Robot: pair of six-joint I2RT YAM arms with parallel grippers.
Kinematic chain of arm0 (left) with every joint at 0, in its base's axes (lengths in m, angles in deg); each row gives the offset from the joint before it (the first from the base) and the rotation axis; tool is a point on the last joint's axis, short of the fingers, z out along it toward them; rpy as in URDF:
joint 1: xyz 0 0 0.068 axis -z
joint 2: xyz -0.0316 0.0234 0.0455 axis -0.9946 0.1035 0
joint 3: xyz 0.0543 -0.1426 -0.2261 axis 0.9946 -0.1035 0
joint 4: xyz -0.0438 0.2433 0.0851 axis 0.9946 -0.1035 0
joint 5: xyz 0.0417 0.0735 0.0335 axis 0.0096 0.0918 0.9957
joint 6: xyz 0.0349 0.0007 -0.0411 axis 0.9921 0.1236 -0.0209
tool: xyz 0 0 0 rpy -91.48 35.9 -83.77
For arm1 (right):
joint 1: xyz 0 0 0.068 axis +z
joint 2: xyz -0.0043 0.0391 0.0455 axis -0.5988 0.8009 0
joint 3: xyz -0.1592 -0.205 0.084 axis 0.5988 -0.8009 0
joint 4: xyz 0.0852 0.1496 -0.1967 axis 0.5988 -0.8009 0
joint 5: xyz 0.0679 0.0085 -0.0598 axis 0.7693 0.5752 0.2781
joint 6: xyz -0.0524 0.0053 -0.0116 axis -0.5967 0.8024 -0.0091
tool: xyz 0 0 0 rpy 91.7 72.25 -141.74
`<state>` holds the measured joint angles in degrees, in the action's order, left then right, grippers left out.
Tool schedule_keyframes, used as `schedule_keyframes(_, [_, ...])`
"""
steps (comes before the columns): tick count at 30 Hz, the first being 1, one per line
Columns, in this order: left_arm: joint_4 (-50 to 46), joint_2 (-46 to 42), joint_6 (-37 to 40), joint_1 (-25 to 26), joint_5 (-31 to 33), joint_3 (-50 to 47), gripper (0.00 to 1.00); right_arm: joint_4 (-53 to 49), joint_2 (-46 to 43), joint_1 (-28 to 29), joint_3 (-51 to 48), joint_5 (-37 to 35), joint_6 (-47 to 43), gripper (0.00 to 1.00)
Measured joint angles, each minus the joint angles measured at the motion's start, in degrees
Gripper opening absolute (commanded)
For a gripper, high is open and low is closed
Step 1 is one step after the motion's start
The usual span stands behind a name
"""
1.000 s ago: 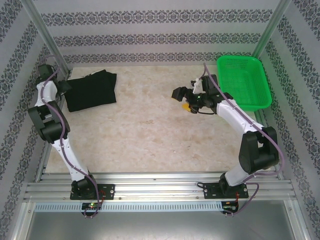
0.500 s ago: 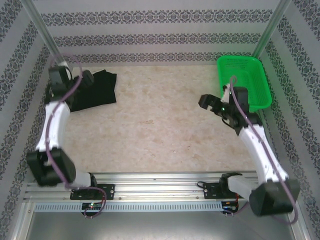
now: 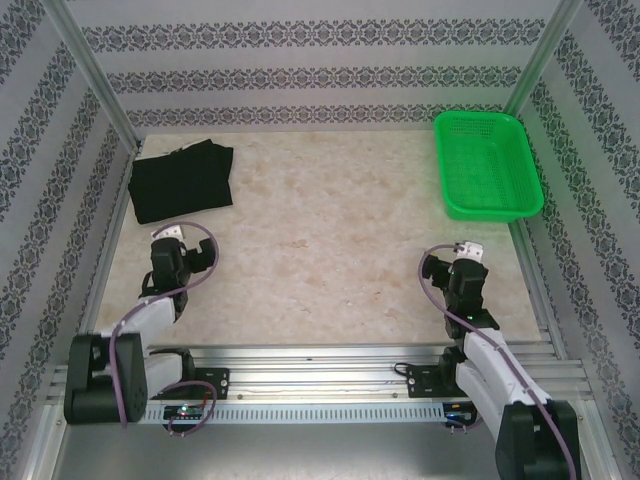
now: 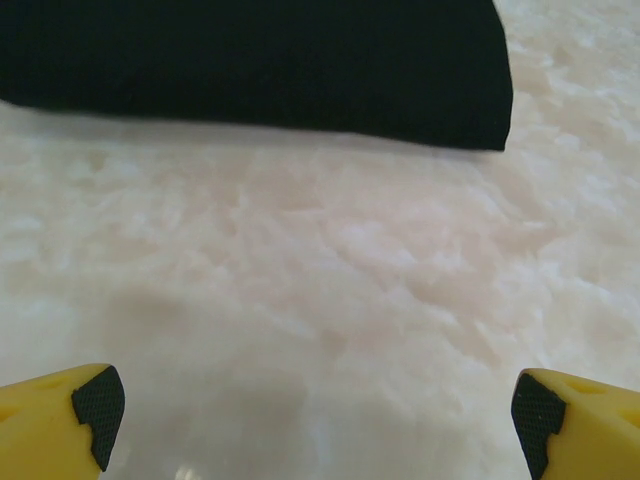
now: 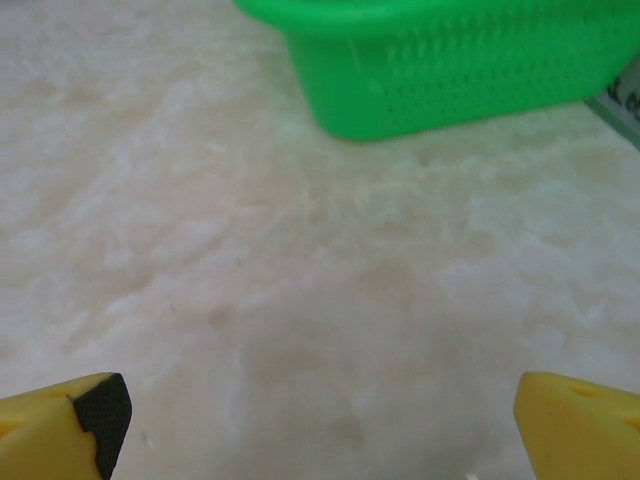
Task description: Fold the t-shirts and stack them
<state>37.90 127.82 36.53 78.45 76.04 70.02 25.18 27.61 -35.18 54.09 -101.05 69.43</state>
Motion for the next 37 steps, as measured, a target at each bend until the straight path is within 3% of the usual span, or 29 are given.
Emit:
schedule_keyframes(4, [9.2, 10.3, 3.3, 0.9, 0.0, 1.9, 1.0, 12.7, 12.3, 0.0, 1.1, 1.3, -0.9, 0.98])
schedule_keyframes(8, [22.1, 20.7, 6.6, 2.4, -1.0, 2.5, 1.0, 16.9, 25.7, -0.1, 7.8, 3.7, -2.8, 0.98])
schedule_keyframes(11, [24.8, 22.2, 7.7, 2.7, -1.0, 2.1, 1.0, 22.7, 30.3, -0.6, 11.9, 4.3, -5.3, 0.98])
schedule_keyframes(15, [28.1, 22.0, 8.1, 2.7, -0.3, 2.1, 1.0, 35.1, 37.1, -2.0, 9.9, 4.2, -6.4, 0.98])
schedule_keyframes(17, [28.7, 22.0, 8.2, 2.7, -0.1, 2.1, 1.0, 34.8, 40.7, -1.6, 10.4, 4.0, -7.4, 0.98])
schedule_keyframes(37, [28.7, 22.0, 8.6, 2.7, -0.1, 2.1, 1.0, 35.8, 41.0, -0.3, 12.5, 3.1, -9.9, 0.98])
